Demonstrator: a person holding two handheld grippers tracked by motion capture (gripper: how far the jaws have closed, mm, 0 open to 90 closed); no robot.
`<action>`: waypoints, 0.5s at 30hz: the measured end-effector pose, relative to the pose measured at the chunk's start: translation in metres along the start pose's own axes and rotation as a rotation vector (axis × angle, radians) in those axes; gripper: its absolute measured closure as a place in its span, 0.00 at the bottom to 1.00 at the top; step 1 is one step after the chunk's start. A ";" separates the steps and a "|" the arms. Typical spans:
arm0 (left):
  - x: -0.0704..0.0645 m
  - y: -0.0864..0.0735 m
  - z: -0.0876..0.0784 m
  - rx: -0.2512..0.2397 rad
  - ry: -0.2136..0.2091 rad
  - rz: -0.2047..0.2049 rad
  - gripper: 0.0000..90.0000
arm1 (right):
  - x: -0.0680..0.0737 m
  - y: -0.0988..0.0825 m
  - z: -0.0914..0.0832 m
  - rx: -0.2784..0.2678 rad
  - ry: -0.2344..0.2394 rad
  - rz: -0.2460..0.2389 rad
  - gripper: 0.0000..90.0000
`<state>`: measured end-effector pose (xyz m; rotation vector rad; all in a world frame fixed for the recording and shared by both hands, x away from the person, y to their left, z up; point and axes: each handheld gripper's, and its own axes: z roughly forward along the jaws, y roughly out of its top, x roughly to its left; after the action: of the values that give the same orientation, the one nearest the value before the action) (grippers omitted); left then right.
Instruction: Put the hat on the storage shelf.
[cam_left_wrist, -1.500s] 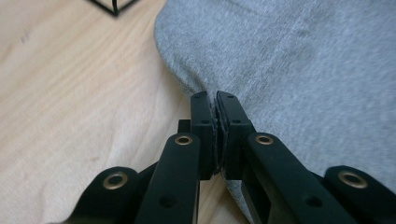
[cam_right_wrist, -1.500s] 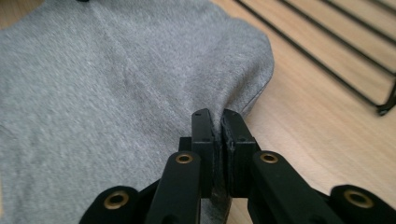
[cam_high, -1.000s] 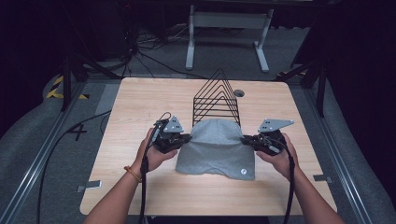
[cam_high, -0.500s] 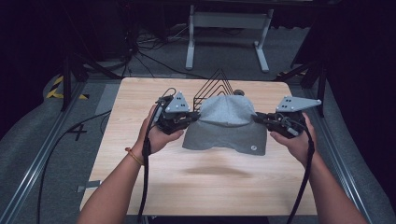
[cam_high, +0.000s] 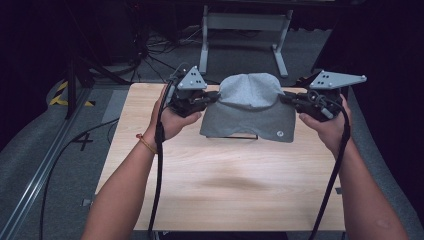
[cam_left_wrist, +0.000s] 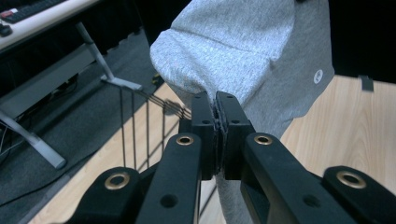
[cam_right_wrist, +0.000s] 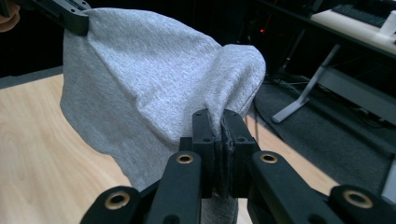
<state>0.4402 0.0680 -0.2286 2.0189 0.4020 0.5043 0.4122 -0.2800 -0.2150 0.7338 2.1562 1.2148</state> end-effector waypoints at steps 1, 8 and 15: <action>0.004 0.005 0.000 -0.005 0.009 0.002 0.97 | -0.003 0.003 0.000 0.002 -0.009 -0.003 0.95; 0.019 0.022 0.003 -0.023 0.032 -0.011 0.97 | -0.020 0.025 0.002 -0.012 -0.046 0.001 0.95; 0.041 0.032 0.005 -0.049 0.057 -0.037 0.97 | -0.034 0.043 0.012 -0.029 -0.072 -0.012 0.95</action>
<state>0.4802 0.0693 -0.1947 1.9498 0.4575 0.5447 0.4521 -0.2775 -0.1756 0.7405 2.0780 1.1933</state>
